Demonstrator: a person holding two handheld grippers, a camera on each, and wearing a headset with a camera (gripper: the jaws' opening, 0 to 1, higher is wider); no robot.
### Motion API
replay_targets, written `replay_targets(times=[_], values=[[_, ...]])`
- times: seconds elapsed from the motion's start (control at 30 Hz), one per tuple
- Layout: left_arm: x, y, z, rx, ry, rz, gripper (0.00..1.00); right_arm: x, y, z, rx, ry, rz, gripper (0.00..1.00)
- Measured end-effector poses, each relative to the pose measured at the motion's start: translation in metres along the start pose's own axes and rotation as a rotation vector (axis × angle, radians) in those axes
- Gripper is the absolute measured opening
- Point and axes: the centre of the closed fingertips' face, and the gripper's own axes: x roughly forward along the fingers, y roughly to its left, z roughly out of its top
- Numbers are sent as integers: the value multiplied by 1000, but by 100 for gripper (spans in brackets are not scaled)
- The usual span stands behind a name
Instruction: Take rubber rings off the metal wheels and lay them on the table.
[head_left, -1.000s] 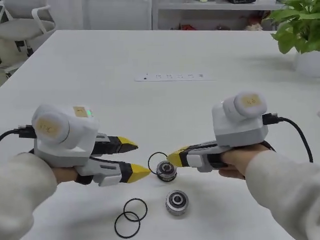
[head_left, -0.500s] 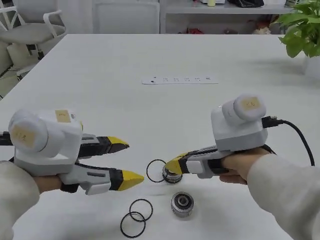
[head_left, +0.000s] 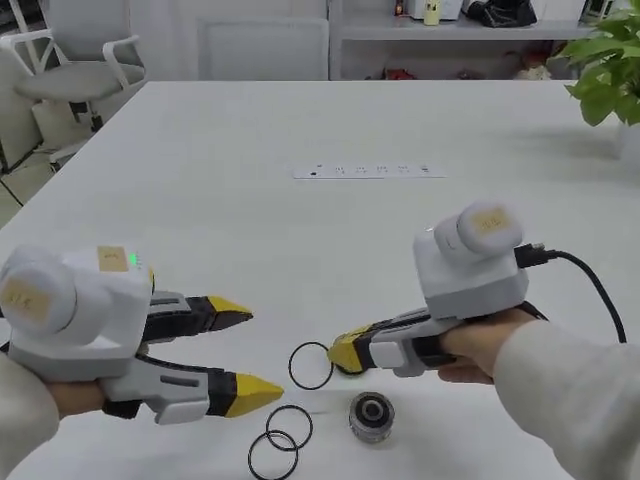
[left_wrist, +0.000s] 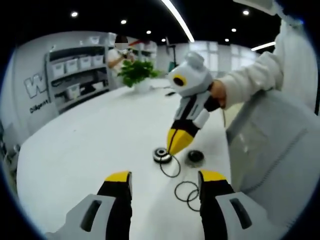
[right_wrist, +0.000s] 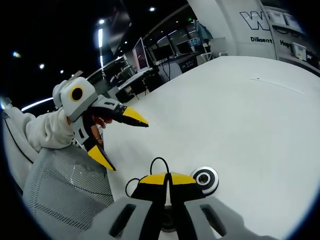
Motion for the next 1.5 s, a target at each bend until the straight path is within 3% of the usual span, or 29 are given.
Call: replay_targets(times=[0.2,0.7,1.5], values=[[-2,-5,-4,-20,3,-11,69,4,6,-7,-3,33,22,0],[-10,-13,-13,-55,6,-20,78,11,16,-24,-7,106,55,0],[-11,-17,-19,-63,28,-30,77,17,20,-37,-61,159,52,0]])
